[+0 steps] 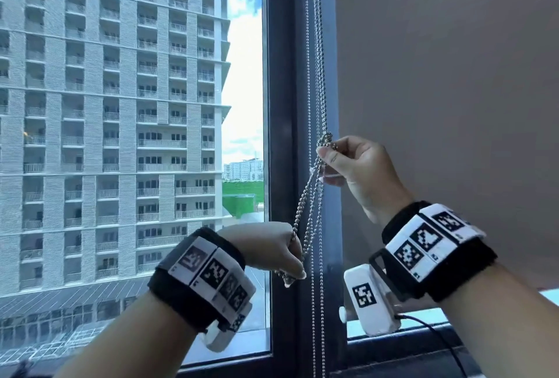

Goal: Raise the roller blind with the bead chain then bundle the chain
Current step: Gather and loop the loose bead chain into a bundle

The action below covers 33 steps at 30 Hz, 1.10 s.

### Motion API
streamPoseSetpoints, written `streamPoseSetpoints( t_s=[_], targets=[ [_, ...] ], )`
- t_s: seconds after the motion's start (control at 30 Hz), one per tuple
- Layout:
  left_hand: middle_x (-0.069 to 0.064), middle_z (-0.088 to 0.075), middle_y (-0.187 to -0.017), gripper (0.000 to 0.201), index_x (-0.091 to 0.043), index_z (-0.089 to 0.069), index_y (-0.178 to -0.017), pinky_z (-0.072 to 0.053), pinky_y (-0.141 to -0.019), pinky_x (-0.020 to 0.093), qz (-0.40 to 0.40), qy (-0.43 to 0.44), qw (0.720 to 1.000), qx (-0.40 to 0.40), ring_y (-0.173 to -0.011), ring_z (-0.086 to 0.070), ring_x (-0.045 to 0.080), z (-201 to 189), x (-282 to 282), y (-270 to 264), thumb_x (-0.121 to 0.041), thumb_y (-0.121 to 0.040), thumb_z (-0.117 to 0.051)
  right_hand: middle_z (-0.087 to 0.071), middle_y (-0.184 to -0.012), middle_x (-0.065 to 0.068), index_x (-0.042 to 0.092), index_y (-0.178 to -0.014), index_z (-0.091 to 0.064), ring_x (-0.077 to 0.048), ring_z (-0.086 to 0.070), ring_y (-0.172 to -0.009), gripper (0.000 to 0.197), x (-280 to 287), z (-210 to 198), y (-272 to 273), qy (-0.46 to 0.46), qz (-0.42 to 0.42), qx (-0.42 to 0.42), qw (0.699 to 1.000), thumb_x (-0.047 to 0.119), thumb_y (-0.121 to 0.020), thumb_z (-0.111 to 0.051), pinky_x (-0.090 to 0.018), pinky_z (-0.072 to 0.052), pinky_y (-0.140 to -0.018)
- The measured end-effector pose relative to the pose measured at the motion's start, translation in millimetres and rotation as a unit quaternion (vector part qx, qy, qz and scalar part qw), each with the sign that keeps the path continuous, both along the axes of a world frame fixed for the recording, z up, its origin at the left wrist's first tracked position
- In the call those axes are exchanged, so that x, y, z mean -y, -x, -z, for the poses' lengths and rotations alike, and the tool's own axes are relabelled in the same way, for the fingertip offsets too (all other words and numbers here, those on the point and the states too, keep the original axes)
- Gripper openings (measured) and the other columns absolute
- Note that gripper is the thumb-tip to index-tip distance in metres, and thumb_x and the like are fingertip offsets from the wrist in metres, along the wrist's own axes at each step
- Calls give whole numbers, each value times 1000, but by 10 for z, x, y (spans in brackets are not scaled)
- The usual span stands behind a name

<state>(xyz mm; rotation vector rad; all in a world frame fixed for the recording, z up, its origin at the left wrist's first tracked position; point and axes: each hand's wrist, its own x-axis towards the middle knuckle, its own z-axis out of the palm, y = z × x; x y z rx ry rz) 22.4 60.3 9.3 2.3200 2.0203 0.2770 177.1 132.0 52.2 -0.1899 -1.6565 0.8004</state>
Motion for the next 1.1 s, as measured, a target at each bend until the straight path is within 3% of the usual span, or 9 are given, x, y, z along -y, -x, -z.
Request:
streamPoseSetpoints(
  t_s=[0.23,0.33,0.43,0.5,0.57,0.73,0.87,0.97,1.1],
  targets=[
    [-9,-60,-60,23,-21,-66,-59,-40,-65,26,-12,54,997,-44,-55,-48,3,-155,100,28,-28,-81,-66,-62,-62,2,14,-72,-55,-11,-60,-51,21,42,7,2,27,-10,-29,999,10,-80,-74,-34,-57,-58],
    [-11,-63,-61,24,-20,-67,-60,-40,-59,14,16,91,995,-27,-51,-51,-7,-144,77,-37,-26,-83,-67,-60,-78,-10,13,-87,-44,-18,-67,-57,29,107,43,85,63,-55,-44,996,-1,-81,-69,-40,-60,-61],
    [-12,-64,-61,19,-12,-73,-77,-39,-51,7,31,104,994,-29,-51,-53,-9,-14,3,-55,-30,-81,-70,-57,-86,-18,18,-111,-40,-21,-68,-62,45,140,141,125,100,-89,-44,990,-4,-82,-67,-36,-59,-61],
    [-8,-66,-71,22,-9,-72,-89,-45,-59,13,45,97,994,17,-58,-56,-2,62,-25,-9,-30,-82,-71,-59,-83,-16,16,-122,-39,-20,-68,-63,50,139,222,117,118,-96,-55,987,-4,-83,-65,-30,-58,-60],
    [4,-66,-85,28,-5,-66,-100,-52,-73,27,86,90,983,131,-69,-58,10,77,-36,53,-28,-85,-68,-62,-80,-14,13,-121,-42,-20,-68,-63,45,139,259,91,125,-94,-69,985,-2,-84,-64,-27,-57,-59],
    [-2,-67,-97,42,-17,-56,-110,-52,-81,29,117,-64,927,352,-87,-65,12,-139,-37,30,-50,-84,-53,-71,-83,-12,11,-104,-55,-22,-70,-69,25,107,346,34,135,-75,-58,986,8,-82,-68,-31,-55,-65],
    [0,-66,-98,49,-11,-54,-119,-50,-82,31,117,-183,884,414,-91,-64,15,-427,-100,-139,-49,-94,-40,-71,-71,-12,4,-91,-63,-22,-68,-61,10,112,535,56,163,-89,-65,980,14,-88,-63,-30,-58,-60],
    [-8,-66,-86,39,-16,-59,-116,-52,-79,31,129,-224,853,454,-78,-64,7,-616,-134,-281,-45,-95,-44,-70,-63,-8,2,-92,-64,-19,-67,-55,19,123,615,64,179,-93,-91,975,19,-93,-55,-24,-55,-53],
    [4,-66,-93,32,-11,-65,-107,-53,-81,33,121,-269,862,411,-81,-60,14,-753,-173,-484,-38,-92,-56,-71,-62,-8,3,-87,-64,-21,-69,-57,26,135,673,74,170,-93,-102,976,21,-98,-48,-24,-54,-54]
  ],
)
